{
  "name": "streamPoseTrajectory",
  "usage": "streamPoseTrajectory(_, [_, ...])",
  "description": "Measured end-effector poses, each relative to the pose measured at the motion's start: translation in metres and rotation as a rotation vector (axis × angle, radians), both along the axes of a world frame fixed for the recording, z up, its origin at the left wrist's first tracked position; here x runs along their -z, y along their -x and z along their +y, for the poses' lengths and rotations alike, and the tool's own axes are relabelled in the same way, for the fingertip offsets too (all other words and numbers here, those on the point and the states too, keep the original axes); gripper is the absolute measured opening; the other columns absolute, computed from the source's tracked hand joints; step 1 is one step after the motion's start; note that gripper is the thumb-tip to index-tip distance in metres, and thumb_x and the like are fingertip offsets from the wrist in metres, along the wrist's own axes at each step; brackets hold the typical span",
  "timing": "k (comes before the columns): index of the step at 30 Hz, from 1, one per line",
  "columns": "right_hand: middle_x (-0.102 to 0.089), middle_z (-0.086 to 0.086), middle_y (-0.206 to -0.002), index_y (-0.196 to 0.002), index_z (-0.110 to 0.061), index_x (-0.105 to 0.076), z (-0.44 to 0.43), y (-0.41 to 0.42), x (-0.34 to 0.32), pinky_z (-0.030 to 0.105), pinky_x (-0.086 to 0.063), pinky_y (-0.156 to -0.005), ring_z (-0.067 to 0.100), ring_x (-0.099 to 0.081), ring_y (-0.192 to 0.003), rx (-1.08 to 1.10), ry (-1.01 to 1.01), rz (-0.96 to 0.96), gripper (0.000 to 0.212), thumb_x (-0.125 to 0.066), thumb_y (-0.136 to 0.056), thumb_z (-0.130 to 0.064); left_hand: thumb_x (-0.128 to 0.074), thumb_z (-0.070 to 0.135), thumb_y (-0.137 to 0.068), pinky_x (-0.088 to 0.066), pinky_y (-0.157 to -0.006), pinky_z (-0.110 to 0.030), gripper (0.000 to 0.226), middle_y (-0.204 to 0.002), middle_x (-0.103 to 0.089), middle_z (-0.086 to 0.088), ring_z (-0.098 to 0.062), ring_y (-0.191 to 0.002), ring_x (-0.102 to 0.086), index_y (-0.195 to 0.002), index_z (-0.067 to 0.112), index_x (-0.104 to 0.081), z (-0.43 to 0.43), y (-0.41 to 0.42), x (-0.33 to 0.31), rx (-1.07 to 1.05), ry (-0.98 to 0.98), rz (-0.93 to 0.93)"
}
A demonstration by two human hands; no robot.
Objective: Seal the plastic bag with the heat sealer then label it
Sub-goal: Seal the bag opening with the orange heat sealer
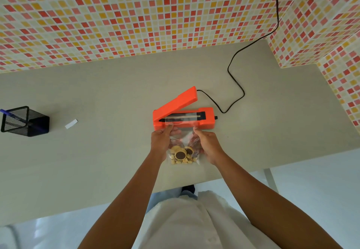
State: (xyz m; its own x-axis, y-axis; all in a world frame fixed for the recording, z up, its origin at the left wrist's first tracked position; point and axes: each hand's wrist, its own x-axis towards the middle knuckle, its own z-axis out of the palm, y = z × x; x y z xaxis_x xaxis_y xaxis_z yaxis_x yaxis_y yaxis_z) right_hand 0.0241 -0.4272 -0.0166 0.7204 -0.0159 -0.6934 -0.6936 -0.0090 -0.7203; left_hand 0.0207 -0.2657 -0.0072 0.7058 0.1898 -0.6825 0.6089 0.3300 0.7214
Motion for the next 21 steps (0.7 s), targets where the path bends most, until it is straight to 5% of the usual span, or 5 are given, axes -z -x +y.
streamPoseTrajectory(6, [-0.076,0.009,-0.077,-0.08,-0.007,-0.074,0.0,-0.002,0.002,0.038,-0.055,-0.075,0.022,-0.07,-0.072,-0.034,0.106,-0.017,0.041,-0.062,-0.095,-0.044,-0.061,0.026,-0.096,-0.056,-0.044,-0.028,0.027,-0.088,-0.077,-0.011,-0.025,-0.053,-0.071,-0.097,0.001,-0.072,0.002,0.0,0.004,0.008,-0.034,-0.023])
streamPoseTrajectory(11, [-0.065,0.021,-0.069,-0.07,0.006,-0.062,-0.005,-0.007,-0.012,0.031,-0.041,-0.059,0.023,-0.054,-0.059,0.106,0.49,-0.369,0.055,-0.054,-0.1,-0.039,-0.061,0.026,-0.096,-0.054,-0.044,-0.027,0.029,-0.091,-0.076,-0.015,-0.027,-0.06,-0.073,-0.099,-0.001,-0.072,0.004,0.0,0.004,0.007,-0.025,-0.023])
streamPoseTrajectory(15, [-0.044,0.007,-0.057,-0.069,0.008,-0.053,-0.01,-0.037,-0.052,0.028,-0.034,-0.056,0.011,-0.039,-0.054,0.218,0.369,-0.568,0.051,-0.058,-0.099,-0.034,-0.061,0.027,-0.096,-0.05,-0.039,-0.024,0.03,-0.09,-0.076,-0.015,-0.029,-0.061,-0.072,-0.097,-0.001,-0.073,0.004,-0.001,0.005,0.008,-0.031,-0.005])
streamPoseTrajectory(21, [-0.049,0.002,-0.06,-0.071,-0.009,-0.057,-0.01,-0.07,-0.114,0.034,-0.04,-0.062,0.018,-0.044,-0.06,0.052,0.224,-0.708,0.046,-0.066,-0.091,-0.05,-0.062,0.028,-0.095,-0.054,-0.043,-0.026,0.028,-0.09,-0.077,-0.013,-0.035,-0.072,-0.073,-0.096,0.002,-0.073,0.005,-0.003,0.004,0.038,-0.079,0.003])
